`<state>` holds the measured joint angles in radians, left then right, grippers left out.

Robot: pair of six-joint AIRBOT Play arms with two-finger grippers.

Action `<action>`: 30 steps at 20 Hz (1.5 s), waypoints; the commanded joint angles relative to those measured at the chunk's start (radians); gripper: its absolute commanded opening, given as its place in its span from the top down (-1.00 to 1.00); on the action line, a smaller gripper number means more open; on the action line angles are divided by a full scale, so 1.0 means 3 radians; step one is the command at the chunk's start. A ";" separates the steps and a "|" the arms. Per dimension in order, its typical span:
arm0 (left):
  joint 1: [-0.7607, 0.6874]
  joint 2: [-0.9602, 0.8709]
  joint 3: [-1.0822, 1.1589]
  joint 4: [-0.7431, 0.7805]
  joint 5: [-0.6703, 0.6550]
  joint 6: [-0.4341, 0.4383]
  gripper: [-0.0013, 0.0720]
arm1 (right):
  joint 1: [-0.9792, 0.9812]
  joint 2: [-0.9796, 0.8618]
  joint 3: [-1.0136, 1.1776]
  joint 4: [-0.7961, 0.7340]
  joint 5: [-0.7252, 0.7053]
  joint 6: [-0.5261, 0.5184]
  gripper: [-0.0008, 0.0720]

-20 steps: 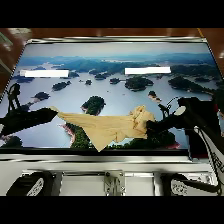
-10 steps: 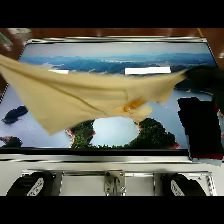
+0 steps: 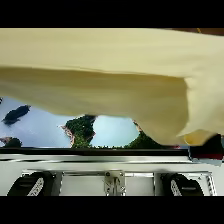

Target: Fold the shirts.

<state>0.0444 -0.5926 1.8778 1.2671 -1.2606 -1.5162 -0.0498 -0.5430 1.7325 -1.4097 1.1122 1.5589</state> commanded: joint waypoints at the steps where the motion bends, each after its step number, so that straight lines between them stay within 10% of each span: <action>1: 0.0004 0.0033 0.0038 0.0300 -0.0572 -0.0023 0.87 | 0.0003 0.0023 0.0052 -0.0142 -0.0264 0.0042 0.82; 10: 0.0004 -0.0259 -0.1901 0.1074 -0.0572 -0.0177 0.86 | 0.0004 -0.1544 -0.0183 -0.0291 0.0814 0.0069 0.82; 19: 0.0179 -0.2106 -0.2295 0.0739 0.0758 -0.0924 0.86 | 0.0238 -0.3431 -0.0460 0.0024 -0.1603 0.0622 0.82; 25: 0.0163 -0.2869 -0.2218 0.0022 0.0858 -0.0924 0.77 | 0.0285 -0.3867 -0.0460 0.0237 -0.1151 0.0759 0.81; 26: 0.0169 -0.2926 -0.2216 -0.0132 0.0829 -0.0922 0.29 | 0.0284 -0.3904 -0.0460 0.0306 -0.1108 0.0758 0.75; 28: 0.0230 -0.2895 -0.2195 -0.0262 0.0627 -0.0759 -0.49 | 0.0224 -0.3833 -0.0451 0.0521 -0.0885 0.0498 -0.78; 30: 0.0434 -0.2799 -0.2088 -0.0259 0.0167 -0.0318 -0.50 | 0.0039 -0.3646 -0.0365 0.0474 -0.0334 0.0094 -0.93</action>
<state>0.1257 -1.4307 1.2263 1.2469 -1.0809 -1.7363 0.0051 -1.6669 1.6039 -1.3048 0.8364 1.7103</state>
